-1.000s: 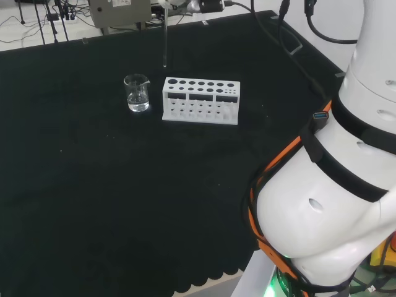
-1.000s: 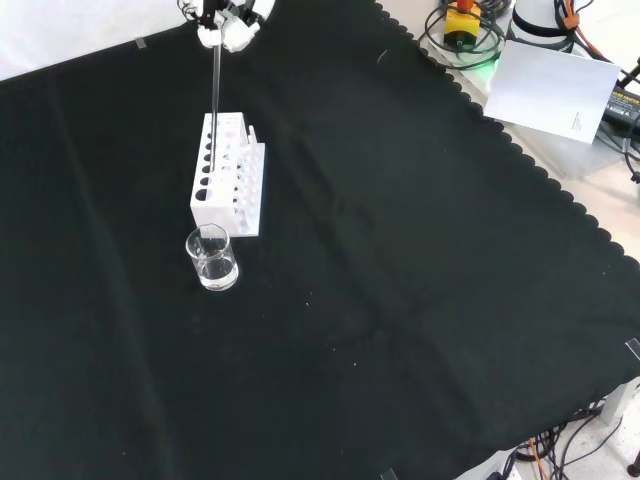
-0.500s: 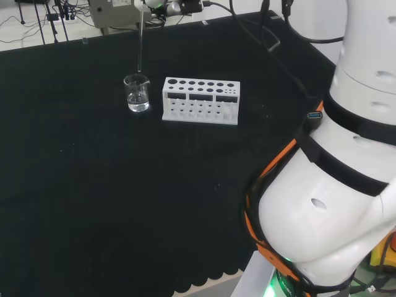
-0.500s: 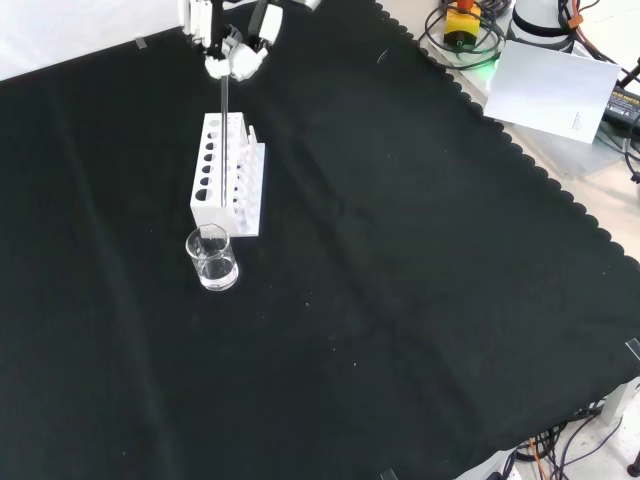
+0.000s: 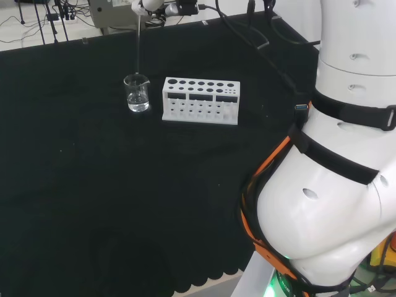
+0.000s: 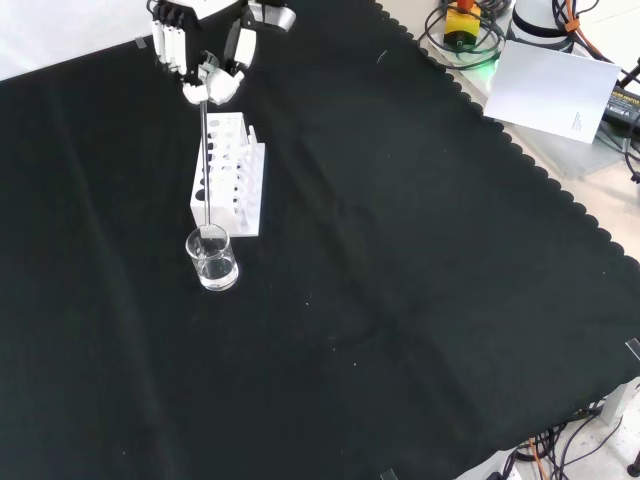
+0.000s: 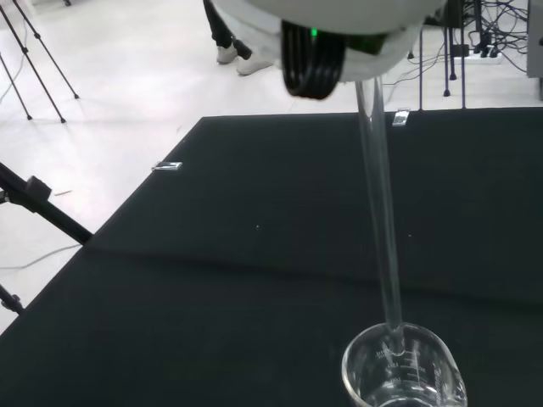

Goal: Stir in the beaker to the left of the white test tube rack with the glass rod.

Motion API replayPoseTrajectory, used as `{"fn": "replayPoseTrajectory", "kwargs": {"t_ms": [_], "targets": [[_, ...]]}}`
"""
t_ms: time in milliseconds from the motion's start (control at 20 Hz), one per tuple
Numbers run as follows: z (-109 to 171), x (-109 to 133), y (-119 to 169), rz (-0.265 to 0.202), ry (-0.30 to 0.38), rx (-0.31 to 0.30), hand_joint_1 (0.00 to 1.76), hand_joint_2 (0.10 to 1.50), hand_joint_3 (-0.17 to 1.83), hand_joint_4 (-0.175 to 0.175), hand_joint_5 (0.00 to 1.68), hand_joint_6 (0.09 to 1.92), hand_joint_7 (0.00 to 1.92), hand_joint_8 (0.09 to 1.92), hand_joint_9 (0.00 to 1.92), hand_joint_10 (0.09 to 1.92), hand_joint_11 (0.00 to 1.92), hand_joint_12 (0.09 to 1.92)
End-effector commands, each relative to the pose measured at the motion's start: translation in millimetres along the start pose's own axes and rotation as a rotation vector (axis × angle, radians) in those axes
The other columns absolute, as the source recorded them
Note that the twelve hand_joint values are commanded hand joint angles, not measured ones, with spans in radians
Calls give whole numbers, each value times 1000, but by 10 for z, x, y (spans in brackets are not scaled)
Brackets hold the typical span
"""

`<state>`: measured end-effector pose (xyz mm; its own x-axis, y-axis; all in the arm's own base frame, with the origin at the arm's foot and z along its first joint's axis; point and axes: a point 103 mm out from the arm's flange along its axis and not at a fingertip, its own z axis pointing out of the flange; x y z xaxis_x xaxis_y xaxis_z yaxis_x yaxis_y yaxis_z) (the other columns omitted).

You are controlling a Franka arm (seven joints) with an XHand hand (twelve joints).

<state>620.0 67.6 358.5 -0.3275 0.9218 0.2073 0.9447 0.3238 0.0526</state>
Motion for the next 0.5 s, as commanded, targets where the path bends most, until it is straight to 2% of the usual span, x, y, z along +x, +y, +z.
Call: {"fn": "replayPoseTrajectory", "kwargs": {"t_ms": [50, 500], "targets": [[41, 5, 72, -17, 23, 6, 1316, 758, 504, -175, 1318, 192, 1243, 968, 1841, 513, 1360, 1009], [255, -58, 187, -21, 38, 37, 1316, 760, 501, -175, 1320, 186, 1242, 968, 1842, 512, 1360, 1009]]}}
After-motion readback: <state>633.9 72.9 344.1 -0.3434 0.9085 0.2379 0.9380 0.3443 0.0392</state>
